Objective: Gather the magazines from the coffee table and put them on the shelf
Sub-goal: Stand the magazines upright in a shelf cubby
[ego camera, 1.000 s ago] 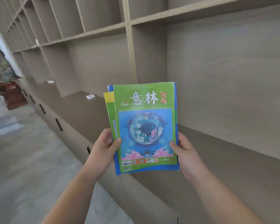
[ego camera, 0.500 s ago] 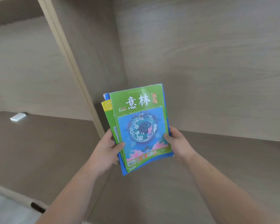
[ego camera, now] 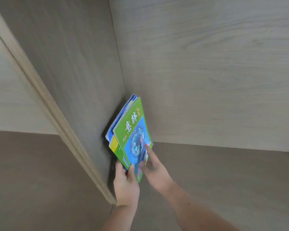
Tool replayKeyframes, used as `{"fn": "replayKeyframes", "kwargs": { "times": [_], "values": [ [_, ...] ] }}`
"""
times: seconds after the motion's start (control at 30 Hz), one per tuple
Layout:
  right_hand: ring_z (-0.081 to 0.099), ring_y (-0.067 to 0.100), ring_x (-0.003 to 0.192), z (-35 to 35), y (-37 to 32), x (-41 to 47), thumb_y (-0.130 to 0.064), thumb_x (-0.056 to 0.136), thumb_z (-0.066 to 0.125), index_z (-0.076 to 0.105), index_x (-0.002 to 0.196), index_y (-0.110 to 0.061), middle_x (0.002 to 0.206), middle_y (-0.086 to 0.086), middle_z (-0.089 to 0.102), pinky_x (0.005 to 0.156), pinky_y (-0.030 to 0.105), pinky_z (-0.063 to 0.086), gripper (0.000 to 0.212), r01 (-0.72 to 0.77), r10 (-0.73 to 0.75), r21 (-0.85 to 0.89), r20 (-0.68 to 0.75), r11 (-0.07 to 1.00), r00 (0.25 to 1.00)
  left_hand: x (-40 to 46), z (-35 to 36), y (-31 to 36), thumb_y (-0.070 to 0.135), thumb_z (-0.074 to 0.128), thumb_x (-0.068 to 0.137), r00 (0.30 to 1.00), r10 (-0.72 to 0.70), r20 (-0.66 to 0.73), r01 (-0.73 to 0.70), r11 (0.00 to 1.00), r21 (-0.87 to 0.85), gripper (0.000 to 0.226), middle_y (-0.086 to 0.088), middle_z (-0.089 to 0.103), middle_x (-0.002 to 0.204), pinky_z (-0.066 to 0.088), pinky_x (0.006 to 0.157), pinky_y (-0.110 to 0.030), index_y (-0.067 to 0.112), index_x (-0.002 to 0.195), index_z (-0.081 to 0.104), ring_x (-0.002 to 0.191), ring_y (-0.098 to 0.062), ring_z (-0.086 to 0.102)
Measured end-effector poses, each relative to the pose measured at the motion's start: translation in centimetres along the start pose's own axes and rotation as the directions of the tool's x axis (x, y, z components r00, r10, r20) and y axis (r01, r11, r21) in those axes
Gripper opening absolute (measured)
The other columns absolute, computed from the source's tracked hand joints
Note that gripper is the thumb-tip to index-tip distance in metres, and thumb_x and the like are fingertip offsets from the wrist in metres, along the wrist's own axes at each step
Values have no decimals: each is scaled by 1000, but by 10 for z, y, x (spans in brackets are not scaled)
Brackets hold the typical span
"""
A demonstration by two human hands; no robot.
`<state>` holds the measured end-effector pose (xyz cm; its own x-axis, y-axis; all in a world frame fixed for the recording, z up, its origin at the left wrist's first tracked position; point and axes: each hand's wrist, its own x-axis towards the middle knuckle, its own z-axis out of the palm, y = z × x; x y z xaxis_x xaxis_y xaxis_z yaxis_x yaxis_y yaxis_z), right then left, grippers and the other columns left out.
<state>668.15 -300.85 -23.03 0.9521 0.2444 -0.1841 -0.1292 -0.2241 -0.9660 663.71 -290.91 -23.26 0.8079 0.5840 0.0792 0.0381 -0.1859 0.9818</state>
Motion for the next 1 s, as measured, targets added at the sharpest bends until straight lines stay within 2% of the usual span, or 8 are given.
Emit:
{"fn": "replayKeyframes", "kwargs": {
  "times": [0.1,0.23,0.33,0.5,0.67,0.73,0.83,1.0],
  "values": [
    [64,4,107,30,8,29,-12,95,45,41,134,-60,132,-6,64,87,9,48,62,-8,5,114,20,994,1000,28,10,-36,14,58,91,997,-70,41,78,974,-212,18,-5,73,97,53,86,-48,29,101,61,93,-30,68],
    [66,7,88,52,25,61,-11,89,41,53,117,-65,116,-6,71,95,27,48,62,-13,20,166,-37,986,999,47,25,-47,0,44,99,961,-174,215,274,710,-648,25,-15,72,114,54,92,-31,11,112,63,103,-21,67],
    [57,3,68,51,26,71,-15,97,39,54,121,-55,91,-9,66,78,21,44,49,-54,64,147,-63,988,996,62,30,-41,23,49,93,833,-271,482,546,263,-795,31,-5,69,124,44,105,-27,13,113,70,114,-13,63],
    [58,-1,83,48,16,74,-13,102,41,48,132,-29,99,-15,60,65,-5,37,35,-33,39,63,-102,997,994,65,32,-37,25,51,90,822,-298,485,545,167,-822,38,-4,69,128,38,109,-28,10,119,71,118,-13,63],
    [57,21,116,55,24,76,-18,100,44,45,136,-26,138,3,52,87,17,45,37,-77,82,47,-122,996,989,62,24,-57,20,55,93,893,-260,368,426,755,-499,39,-12,60,137,43,102,-17,18,131,57,107,7,63],
    [58,18,110,54,27,75,-20,101,42,43,141,-29,138,5,49,76,15,47,40,-97,105,82,-96,992,990,56,19,-64,26,52,97,951,-149,272,217,945,-243,26,1,67,128,49,103,-36,32,122,58,110,-2,65],
    [57,14,100,48,33,73,-24,100,40,45,140,-39,131,0,48,65,12,49,42,-120,125,89,-44,989,991,53,14,-69,23,50,98,946,-98,309,121,991,-58,28,24,66,117,48,102,-36,34,124,54,114,1,62],
    [63,13,104,50,50,68,-34,82,46,52,103,-69,130,-5,60,94,34,52,42,-209,209,128,17,969,978,49,9,-68,12,39,103,955,-40,294,37,999,18,34,3,63,130,42,102,-25,13,134,52,122,-13,57]
  ]
}}
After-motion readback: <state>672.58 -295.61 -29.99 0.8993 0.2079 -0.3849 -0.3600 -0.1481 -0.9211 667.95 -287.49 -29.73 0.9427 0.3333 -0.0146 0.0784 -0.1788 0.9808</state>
